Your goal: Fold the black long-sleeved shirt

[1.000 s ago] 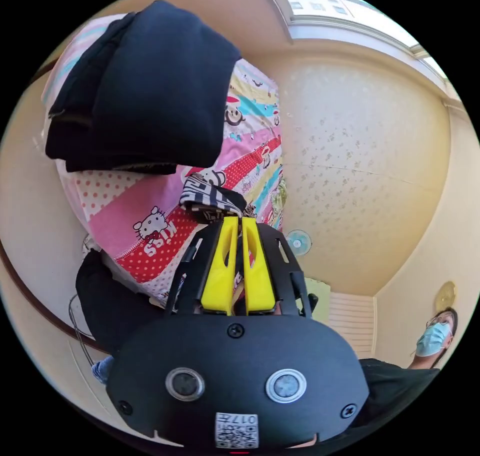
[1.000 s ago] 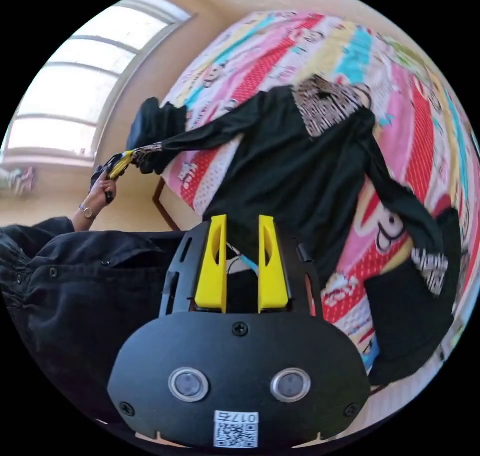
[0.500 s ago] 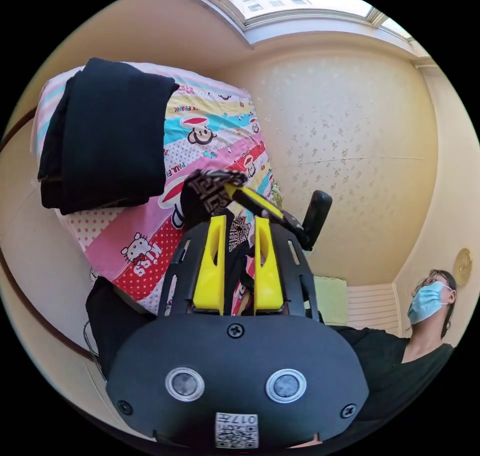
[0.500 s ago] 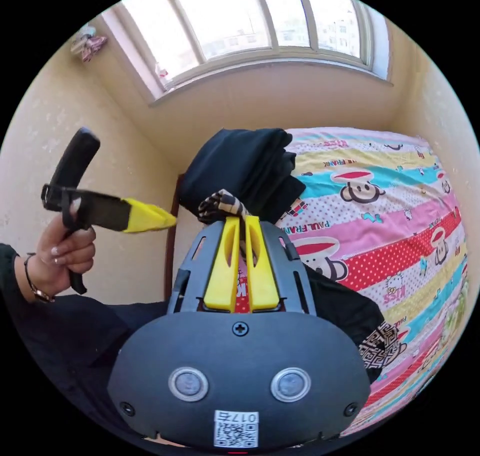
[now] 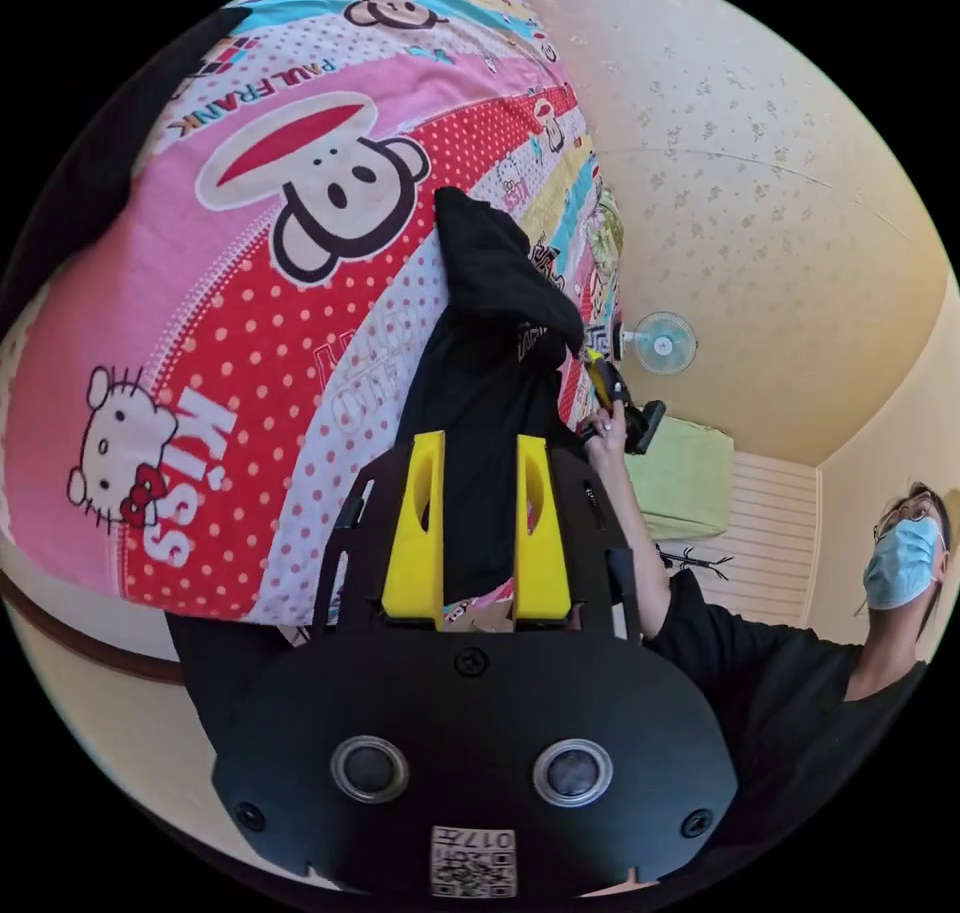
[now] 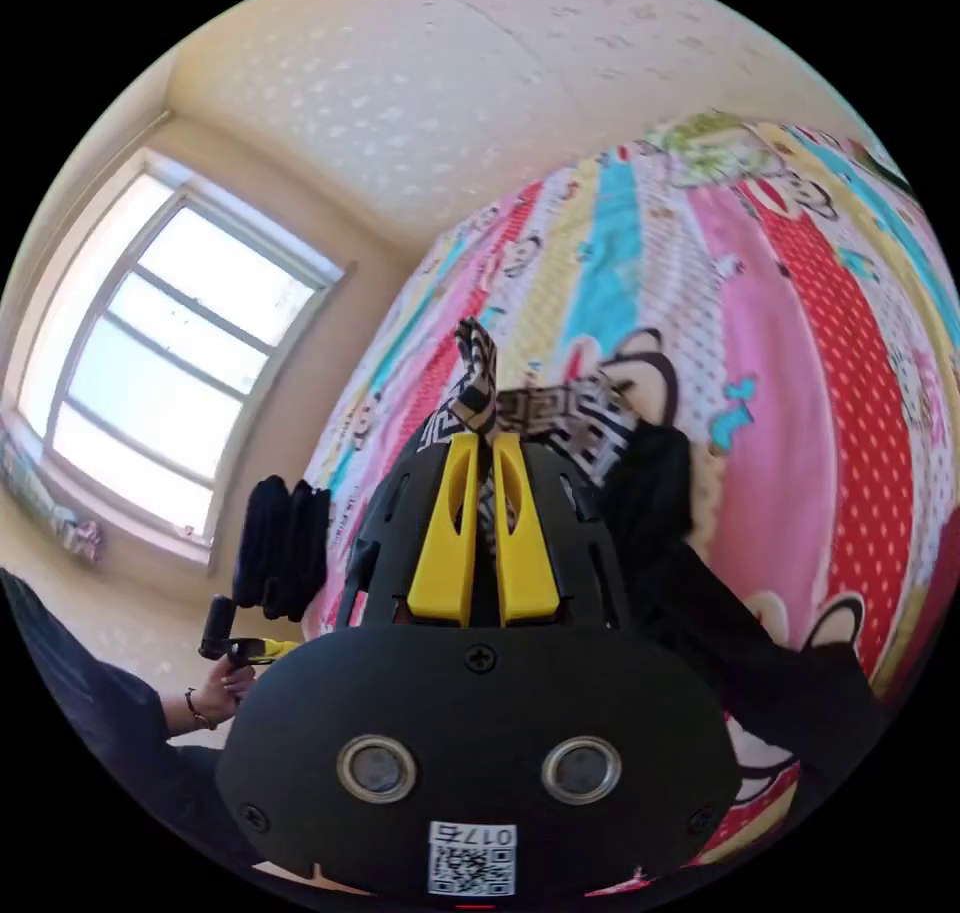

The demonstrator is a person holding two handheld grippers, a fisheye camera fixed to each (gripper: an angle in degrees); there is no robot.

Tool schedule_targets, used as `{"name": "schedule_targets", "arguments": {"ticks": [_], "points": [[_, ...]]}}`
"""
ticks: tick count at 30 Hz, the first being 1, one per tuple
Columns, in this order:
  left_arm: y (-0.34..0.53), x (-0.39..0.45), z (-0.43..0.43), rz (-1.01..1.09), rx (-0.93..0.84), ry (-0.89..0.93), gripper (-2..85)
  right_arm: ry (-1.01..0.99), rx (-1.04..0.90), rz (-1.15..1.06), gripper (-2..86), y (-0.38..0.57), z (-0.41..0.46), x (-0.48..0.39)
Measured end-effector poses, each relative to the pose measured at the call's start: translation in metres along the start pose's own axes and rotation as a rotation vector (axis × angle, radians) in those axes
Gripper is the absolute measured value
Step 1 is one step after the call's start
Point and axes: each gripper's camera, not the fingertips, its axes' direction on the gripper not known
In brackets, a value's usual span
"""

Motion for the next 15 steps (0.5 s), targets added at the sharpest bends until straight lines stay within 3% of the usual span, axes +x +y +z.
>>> {"name": "schedule_targets", "arguments": {"ticks": [2,5,11,15], "points": [[-0.03,0.002,0.011,0.029,0.048,0.0,12.6,0.02,-0.073,0.097,5.2,0.017,0.0,0.035],[-0.074,0.007,0.016,0.084,0.125,-0.028,13.7,0.05,-0.025,0.085,8.0,0.033,-0.027,0.045],[-0.152,0.006,0.064,0.086,0.029,-0.083,18.2,0.047,0.048,0.013,12.6,-0.016,-0.053,0.032],[-0.164,0.007,0.085,-0.01,0.045,-0.22,14.2,0.055,-0.097,0.088,13.8,-0.057,-0.012,0.049]]}}
